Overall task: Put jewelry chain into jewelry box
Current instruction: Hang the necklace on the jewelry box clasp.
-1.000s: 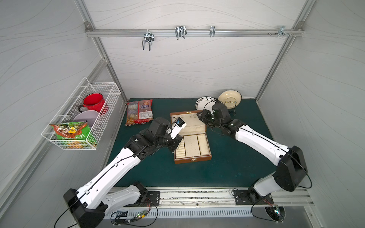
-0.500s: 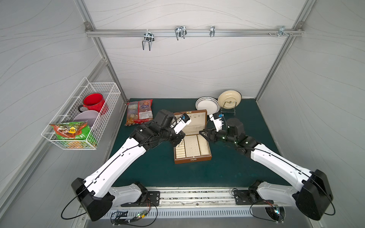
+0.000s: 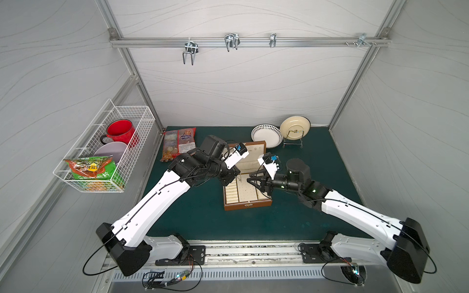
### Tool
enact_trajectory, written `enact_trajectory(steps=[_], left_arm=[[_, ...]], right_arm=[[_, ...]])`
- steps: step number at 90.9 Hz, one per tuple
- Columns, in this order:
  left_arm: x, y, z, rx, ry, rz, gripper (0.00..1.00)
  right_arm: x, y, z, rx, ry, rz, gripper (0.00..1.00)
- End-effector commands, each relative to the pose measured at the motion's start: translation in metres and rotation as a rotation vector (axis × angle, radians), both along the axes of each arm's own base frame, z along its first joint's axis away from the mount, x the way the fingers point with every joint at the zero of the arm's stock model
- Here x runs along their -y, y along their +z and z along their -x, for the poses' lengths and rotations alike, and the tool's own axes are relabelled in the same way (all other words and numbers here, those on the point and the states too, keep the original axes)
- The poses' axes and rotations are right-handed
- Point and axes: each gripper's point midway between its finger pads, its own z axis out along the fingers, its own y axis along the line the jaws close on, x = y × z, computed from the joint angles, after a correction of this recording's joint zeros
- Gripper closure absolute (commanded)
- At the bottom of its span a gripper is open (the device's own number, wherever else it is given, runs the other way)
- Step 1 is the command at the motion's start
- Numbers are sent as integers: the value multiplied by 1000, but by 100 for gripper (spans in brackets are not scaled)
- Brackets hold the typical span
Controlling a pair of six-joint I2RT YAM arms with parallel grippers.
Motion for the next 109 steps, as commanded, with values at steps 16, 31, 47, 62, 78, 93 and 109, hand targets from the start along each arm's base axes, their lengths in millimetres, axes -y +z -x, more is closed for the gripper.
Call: enact_trajectory(steps=[16,31,47,62,78,93,109], left_arm=[[5,19,3,11,-18,59,100],[5,19,4,11,-18,62,100],[6,21,3,12,-19,71,100],[6,22,4,14,-22,72,100],[6,22,5,14,-23,73,100],[5,22,5,18,-21,70,100],[5,20,4,20,-20,64,100]], right_arm=[[-23,25,-1,62,53,-62,68],[-29,24,1,63,70,-71,70],[-34,22,0,61,72,-68,73],[-37,24,-2,69,75,-75,74],[-39,24,-3,72,78,-78,77],[-39,21,-2,69,77,-73,84],[-36,19,-3,77,63,-62,95]])
